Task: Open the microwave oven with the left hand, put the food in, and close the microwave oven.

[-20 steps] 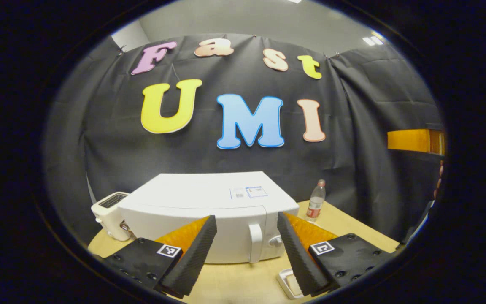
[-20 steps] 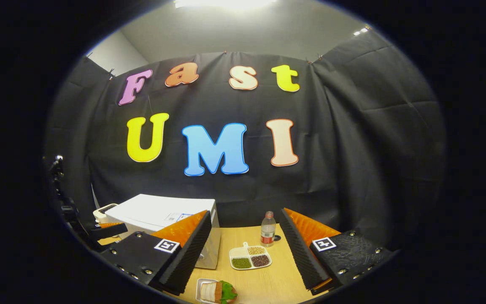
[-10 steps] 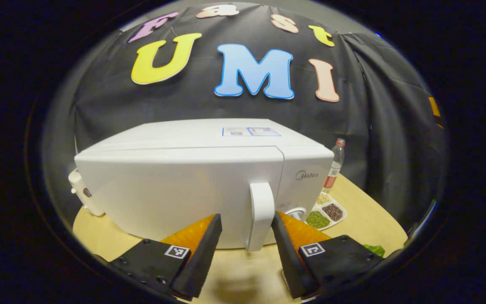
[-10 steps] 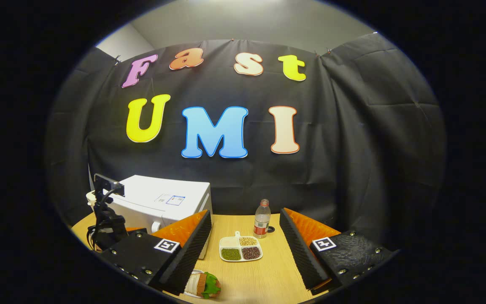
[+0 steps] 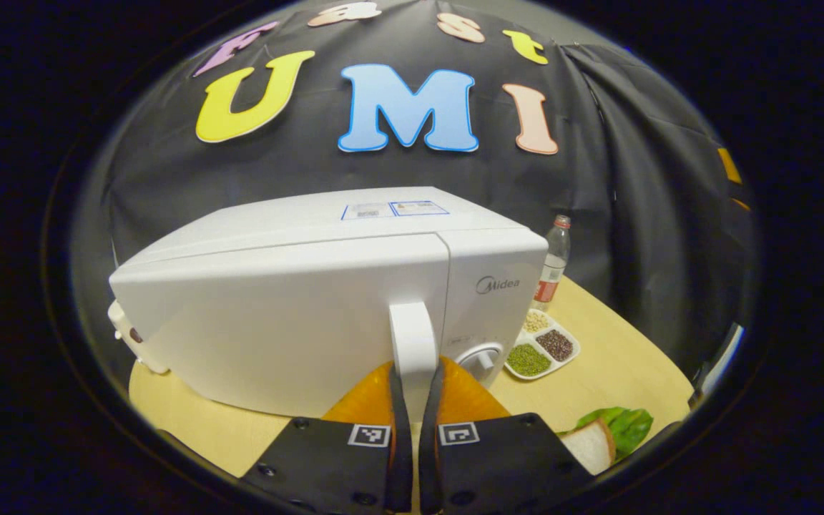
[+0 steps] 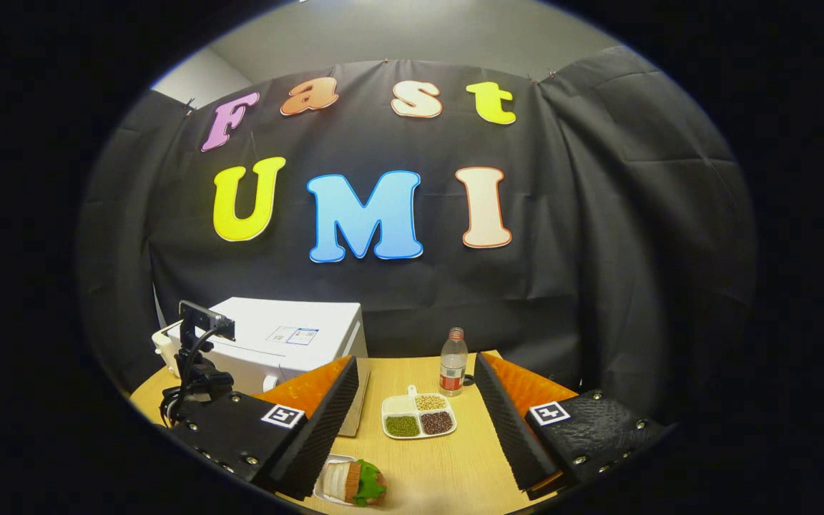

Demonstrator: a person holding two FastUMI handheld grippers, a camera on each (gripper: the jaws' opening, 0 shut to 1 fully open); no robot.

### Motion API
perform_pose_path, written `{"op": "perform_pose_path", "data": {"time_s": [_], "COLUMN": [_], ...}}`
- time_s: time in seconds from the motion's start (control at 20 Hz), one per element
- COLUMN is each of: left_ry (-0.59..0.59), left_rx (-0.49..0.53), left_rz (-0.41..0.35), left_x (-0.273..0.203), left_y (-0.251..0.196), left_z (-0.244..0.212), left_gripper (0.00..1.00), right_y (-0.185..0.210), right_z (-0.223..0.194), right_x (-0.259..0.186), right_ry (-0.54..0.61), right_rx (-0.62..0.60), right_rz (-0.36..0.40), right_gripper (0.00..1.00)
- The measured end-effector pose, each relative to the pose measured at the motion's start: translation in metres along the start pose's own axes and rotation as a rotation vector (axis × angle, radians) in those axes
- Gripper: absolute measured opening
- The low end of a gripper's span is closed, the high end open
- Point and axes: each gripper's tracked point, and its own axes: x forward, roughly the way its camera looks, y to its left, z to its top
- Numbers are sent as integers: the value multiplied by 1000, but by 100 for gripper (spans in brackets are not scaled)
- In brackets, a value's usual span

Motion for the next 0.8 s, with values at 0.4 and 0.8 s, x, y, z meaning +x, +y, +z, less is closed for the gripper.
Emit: {"op": "perform_pose_path", "data": {"time_s": [0.4, 0.8], "left_ry": [54, 88], "left_rx": [-10, 27], "left_rz": [-27, -99], "left_x": [0, -93], "left_y": [-1, 4], "left_z": [-2, -45], "left_gripper": [8, 6], "right_y": [1, 24], "right_z": [2, -5], "right_x": [-11, -23], "right_ry": [-8, -2], "right_rx": [23, 43], "right_rz": [-11, 11], "right_gripper": [98, 98]}}
